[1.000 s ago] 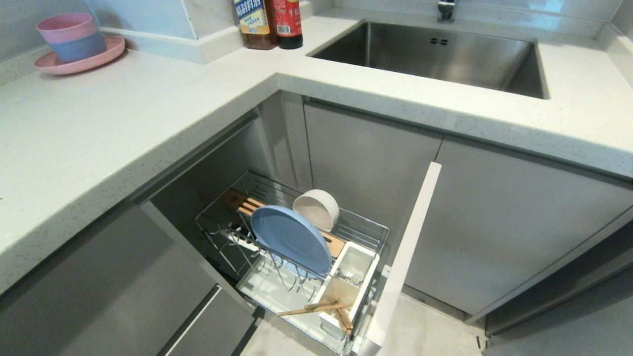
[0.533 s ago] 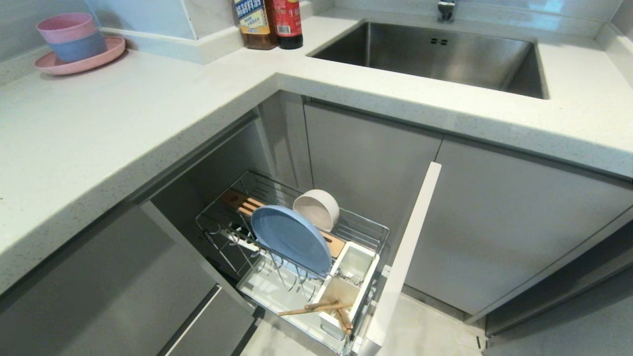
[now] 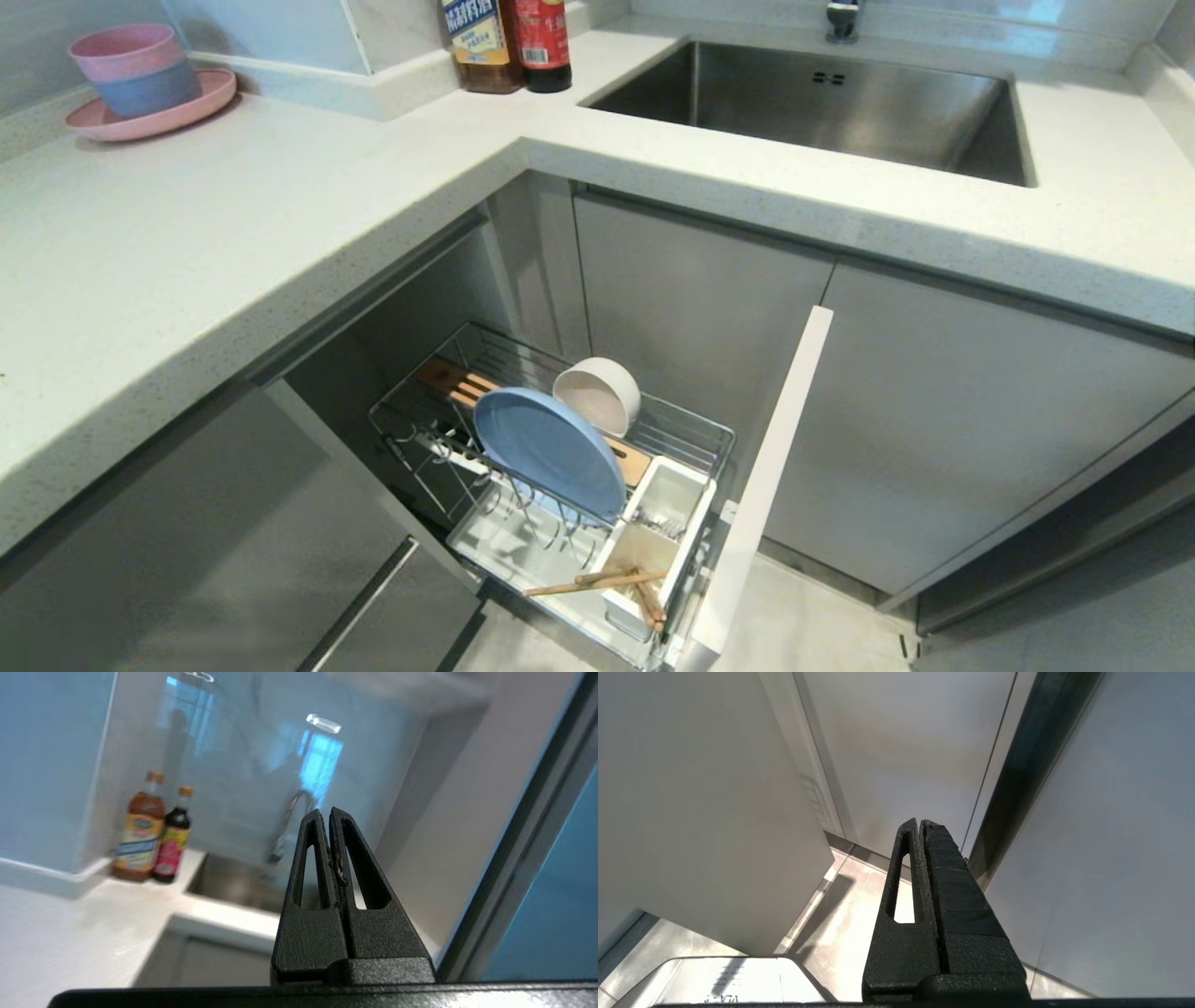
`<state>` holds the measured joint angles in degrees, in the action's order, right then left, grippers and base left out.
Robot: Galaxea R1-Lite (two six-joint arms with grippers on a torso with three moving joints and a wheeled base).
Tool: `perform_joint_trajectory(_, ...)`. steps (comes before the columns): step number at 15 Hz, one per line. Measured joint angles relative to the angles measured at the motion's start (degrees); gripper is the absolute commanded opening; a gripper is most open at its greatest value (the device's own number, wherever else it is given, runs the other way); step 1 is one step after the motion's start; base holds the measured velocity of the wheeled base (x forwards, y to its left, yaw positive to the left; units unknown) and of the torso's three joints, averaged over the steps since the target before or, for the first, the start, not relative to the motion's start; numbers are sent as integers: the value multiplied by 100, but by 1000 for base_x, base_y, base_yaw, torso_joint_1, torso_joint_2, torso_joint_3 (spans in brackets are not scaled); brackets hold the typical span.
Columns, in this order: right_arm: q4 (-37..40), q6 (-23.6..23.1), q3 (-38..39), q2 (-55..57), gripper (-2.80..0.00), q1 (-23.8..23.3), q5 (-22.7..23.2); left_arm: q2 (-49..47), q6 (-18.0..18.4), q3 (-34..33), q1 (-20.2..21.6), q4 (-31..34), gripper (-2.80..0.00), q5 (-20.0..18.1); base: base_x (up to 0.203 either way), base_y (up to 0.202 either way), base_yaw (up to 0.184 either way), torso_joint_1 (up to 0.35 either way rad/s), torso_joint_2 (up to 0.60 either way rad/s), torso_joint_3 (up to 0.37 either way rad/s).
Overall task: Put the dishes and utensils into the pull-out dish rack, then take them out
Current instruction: Take the plate out of the cupboard
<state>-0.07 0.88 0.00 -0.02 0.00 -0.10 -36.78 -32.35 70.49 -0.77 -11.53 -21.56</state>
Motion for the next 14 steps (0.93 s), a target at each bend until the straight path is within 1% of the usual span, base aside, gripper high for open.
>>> perform_joint_trajectory(2, 0, 0, 0, 0, -280, 0, 0, -669, -1057, 377, -52, -165, -280, 267, 0, 0, 0, 0, 0, 0)
perform_joint_trajectory(3, 0, 0, 0, 0, -280, 0, 1, -1011, -1559, 609, -143, -167, -280, 393, 0, 0, 0, 0, 0, 0)
perform_joint_trajectory(4, 0, 0, 0, 0, -280, 0, 0, -1347, -1943, 840, -324, -39, -280, 535, 0, 0, 0, 0, 0, 0)
perform_joint_trajectory(5, 0, 0, 0, 0, -280, 0, 0, -1641, -2157, 1048, -520, 136, -280, 687, 0, 0, 0, 0, 0, 0)
perform_joint_trajectory(6, 0, 0, 0, 0, -280, 0, 0, -1964, -2243, 1260, -705, 297, -280, 916, 0, 0, 0, 0, 0, 0)
perform_joint_trajectory(7, 0, 0, 0, 0, -280, 0, 0, -2307, -2263, 1481, -917, 393, -280, 1267, 0, 0, 0, 0, 0, 0)
perform_joint_trajectory(8, 0, 0, 0, 0, -280, 0, 0, -2616, -2264, 1709, -1203, 470, -280, 1702, 0, 0, 0, 0, 0, 0)
perform_joint_trajectory(9, 0, 0, 0, 0, -280, 0, 0, -2863, -2254, 1897, -1558, 597, -280, 2141, 0, 0, 0, 0, 0, 0)
perform_joint_trajectory(11, 0, 0, 0, 0, -280, 0, 0, -3272, -2148, 2200, -2418, 1042, -280, 2969, 0, 0, 0, 0, 0, 0)
perform_joint_trajectory(13, 0, 0, 0, 0, -280, 0, 1, -3603, -2006, 2351, -3058, 1468, -280, 3646, 0, 0, 0, 0, 0, 0)
perform_joint_trajectory(14, 0, 0, 0, 0, -280, 0, 0, -3759, -1961, 2394, -3367, 1577, -280, 3980, 0, 0, 0, 0, 0, 0)
